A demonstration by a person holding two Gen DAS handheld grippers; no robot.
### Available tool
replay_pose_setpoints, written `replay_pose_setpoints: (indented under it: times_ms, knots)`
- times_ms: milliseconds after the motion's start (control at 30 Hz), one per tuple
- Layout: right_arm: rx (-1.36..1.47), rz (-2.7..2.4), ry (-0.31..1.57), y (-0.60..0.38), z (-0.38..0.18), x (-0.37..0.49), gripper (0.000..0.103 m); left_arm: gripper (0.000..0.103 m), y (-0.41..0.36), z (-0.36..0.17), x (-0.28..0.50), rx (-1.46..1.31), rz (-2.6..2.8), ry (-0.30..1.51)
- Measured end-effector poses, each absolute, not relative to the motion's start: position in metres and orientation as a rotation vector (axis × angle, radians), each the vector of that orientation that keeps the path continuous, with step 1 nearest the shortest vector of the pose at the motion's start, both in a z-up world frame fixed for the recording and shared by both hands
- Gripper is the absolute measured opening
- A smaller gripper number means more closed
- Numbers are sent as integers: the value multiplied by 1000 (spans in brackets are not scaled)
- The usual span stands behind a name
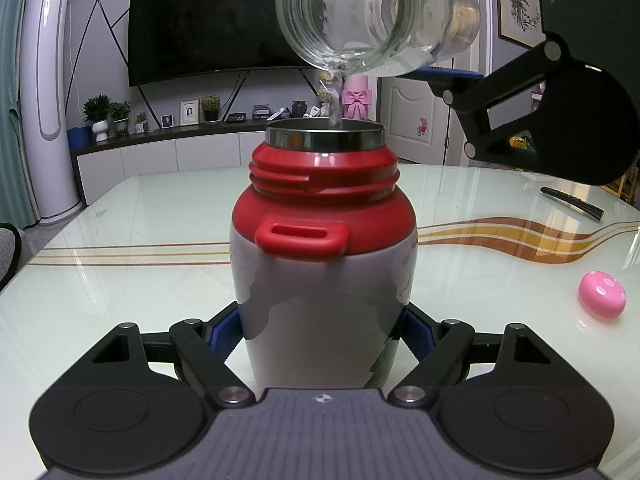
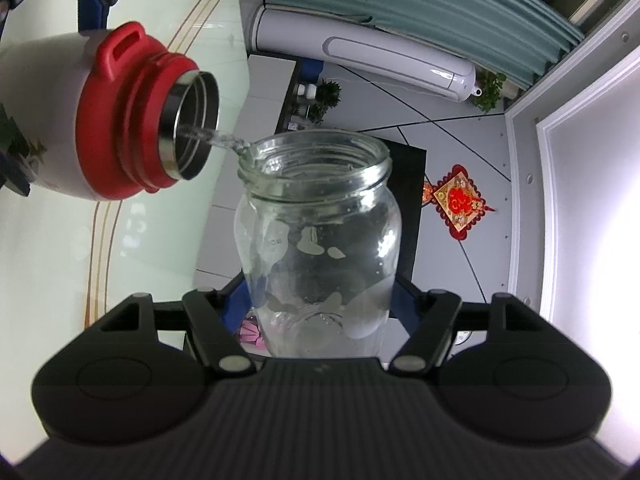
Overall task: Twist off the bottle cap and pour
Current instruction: 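Tilt the glass jar further over the thermos opening with the right gripper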
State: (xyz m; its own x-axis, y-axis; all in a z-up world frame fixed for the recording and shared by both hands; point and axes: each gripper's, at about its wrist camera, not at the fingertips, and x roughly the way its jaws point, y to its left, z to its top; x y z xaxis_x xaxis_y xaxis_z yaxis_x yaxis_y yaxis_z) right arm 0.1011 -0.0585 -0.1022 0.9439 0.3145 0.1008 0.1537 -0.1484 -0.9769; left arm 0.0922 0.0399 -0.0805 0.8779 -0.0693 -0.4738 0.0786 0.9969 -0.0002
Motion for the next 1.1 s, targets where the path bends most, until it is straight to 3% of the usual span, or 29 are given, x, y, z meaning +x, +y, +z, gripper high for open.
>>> replay_pose_setpoints:
  times_ms: [1100]
  knots:
    - [-1803, 94, -492, -63, -110, 105, 71, 83, 40, -80, 91, 20, -78, 493]
